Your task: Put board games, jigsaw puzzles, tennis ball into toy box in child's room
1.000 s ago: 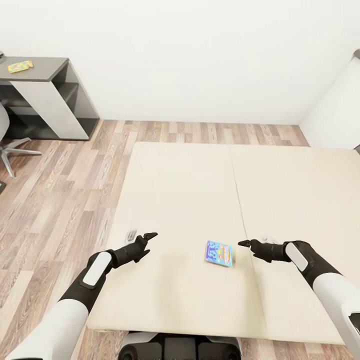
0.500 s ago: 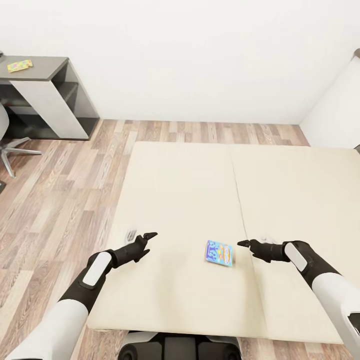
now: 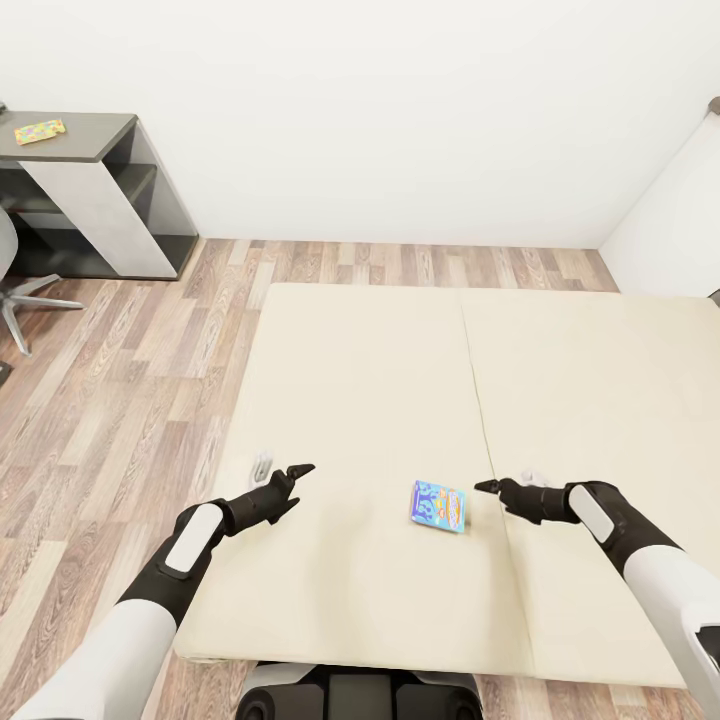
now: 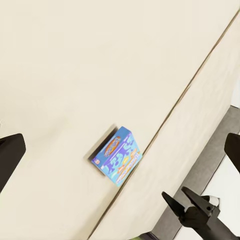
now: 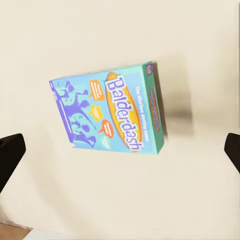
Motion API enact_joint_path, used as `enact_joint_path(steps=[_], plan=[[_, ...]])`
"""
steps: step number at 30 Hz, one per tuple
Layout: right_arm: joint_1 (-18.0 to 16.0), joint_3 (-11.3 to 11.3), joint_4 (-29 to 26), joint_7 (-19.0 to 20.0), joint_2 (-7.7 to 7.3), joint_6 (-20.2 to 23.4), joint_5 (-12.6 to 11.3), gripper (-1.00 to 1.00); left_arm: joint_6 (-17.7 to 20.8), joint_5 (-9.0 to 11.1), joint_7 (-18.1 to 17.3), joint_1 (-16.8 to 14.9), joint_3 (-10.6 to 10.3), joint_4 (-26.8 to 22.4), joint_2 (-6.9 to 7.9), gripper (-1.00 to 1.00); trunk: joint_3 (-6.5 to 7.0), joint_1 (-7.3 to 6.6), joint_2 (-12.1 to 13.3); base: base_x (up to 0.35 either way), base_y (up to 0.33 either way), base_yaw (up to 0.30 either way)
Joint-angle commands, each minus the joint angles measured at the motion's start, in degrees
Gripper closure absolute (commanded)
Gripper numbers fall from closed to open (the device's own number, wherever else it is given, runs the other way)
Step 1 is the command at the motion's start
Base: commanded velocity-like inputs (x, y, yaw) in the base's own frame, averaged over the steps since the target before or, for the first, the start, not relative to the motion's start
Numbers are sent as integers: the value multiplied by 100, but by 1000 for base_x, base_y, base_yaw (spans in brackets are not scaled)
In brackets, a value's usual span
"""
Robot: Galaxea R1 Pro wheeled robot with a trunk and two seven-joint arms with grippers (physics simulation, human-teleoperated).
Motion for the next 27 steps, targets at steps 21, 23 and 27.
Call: enact_joint_path(steps=[21,23,27], plan=[[65,43,-574,512,-31,-489,34,-100,18,4,-4,8,5,-9,-3,-100,-7,3,-9,0,0,0],[69,42,-580,562,-31,-542,38,-100,19,4,0,8,4,-9,-4,-100,-7,3,-9,0,0,0],[79,48,-601,682,-27,-671,47,-100,20,0,6,8,1,-9,0,-100,-7,3,-9,0,0,0]])
